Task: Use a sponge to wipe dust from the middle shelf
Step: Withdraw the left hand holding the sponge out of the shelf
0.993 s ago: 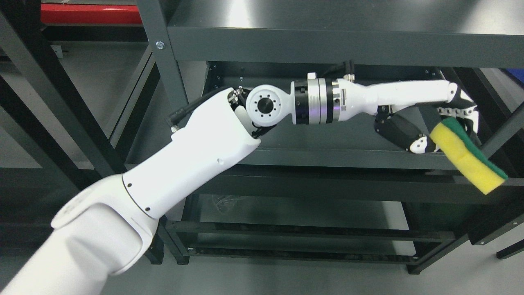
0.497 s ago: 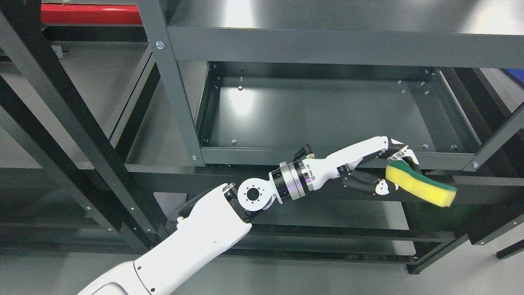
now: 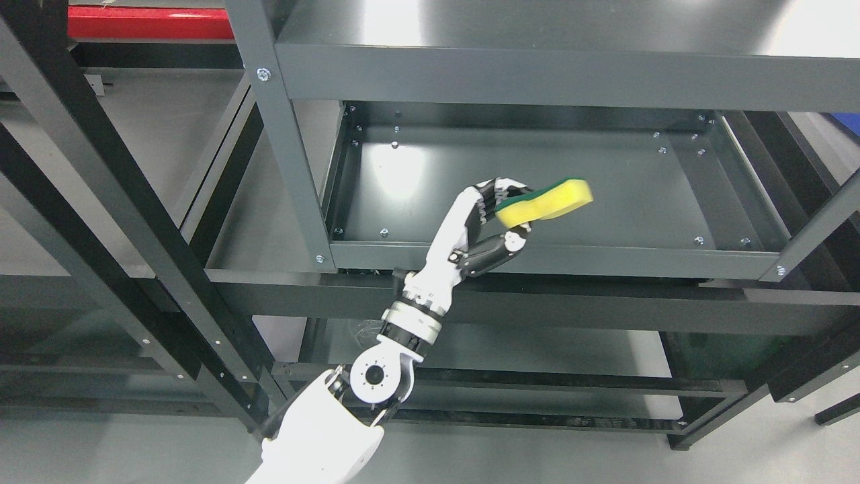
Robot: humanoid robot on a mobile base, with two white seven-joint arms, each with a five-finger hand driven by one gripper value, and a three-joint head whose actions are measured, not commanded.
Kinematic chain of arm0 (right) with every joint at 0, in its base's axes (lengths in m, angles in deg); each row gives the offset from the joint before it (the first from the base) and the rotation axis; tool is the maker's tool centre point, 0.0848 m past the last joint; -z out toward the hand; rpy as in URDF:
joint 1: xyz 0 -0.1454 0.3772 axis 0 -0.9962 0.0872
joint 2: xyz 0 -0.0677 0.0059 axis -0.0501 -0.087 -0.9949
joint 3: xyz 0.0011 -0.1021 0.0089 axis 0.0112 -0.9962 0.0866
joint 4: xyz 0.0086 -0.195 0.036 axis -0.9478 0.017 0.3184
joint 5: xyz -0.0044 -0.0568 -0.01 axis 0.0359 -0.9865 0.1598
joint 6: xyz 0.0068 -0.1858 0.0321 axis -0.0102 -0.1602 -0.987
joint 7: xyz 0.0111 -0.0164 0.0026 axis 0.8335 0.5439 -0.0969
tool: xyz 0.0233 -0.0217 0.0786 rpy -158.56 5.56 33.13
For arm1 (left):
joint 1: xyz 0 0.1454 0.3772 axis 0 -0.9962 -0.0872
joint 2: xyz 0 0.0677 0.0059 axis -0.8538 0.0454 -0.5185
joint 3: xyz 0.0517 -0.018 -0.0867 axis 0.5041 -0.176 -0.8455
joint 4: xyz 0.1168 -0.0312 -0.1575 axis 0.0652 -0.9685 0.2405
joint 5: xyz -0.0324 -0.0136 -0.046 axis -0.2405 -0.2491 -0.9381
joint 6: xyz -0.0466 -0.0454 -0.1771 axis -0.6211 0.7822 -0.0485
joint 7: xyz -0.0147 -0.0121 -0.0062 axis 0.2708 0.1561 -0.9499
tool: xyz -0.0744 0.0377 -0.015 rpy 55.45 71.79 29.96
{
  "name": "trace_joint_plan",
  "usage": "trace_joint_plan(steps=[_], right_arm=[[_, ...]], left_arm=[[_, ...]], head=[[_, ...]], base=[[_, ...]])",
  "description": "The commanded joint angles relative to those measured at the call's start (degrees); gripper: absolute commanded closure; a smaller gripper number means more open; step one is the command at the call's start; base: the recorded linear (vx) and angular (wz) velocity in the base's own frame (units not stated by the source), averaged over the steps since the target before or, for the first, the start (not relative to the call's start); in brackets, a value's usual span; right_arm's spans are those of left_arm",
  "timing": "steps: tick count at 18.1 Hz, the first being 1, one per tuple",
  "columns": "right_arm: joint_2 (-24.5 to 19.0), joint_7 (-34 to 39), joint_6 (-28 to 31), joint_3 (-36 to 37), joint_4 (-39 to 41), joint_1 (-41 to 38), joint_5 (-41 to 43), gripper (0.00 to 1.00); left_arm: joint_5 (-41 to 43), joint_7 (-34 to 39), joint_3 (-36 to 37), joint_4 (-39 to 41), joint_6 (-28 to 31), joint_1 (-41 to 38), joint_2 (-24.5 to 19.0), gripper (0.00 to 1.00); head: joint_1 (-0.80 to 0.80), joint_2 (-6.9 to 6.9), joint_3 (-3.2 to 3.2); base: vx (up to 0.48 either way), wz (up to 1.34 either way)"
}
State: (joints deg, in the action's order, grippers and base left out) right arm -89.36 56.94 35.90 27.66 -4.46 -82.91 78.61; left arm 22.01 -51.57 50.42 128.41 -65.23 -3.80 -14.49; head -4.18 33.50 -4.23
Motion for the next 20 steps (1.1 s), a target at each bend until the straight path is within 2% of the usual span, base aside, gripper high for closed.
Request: trace_joint_plan(steps=[1, 7, 12, 20], right_arm=[[1.0, 0.0, 0.0, 0.0, 1.0, 0.0, 0.0, 0.0], [1.0, 0.0, 0.0, 0.0, 1.0, 0.0, 0.0, 0.0], [1.0, 0.0, 0.0, 0.0, 1.0, 0.0, 0.0, 0.0], [1.0, 0.0, 0.0, 0.0, 1.0, 0.0, 0.0, 0.0]], left_arm=[[3.5, 1.3, -10.9, 15.8, -3.9, -12.9, -0.9, 0.94], [3.5, 0.7, -20.1, 17.4, -11.8, -21.2, -6.6, 0.95], [3.5, 0.4, -22.4, 17.2, -13.8, -28.0, -6.8, 0.96], [3.5, -0.9, -22.4, 17.2, -13.9, -28.6, -6.3, 0.96]], head=[[0.0, 0.0, 0.0], [0.0, -0.01, 0.0], [0.0, -0.01, 0.0], [0.0, -0.01, 0.0]], base=[[0.0, 0.0], [0.0, 0.0], [0.0, 0.0], [0.0, 0.0]])
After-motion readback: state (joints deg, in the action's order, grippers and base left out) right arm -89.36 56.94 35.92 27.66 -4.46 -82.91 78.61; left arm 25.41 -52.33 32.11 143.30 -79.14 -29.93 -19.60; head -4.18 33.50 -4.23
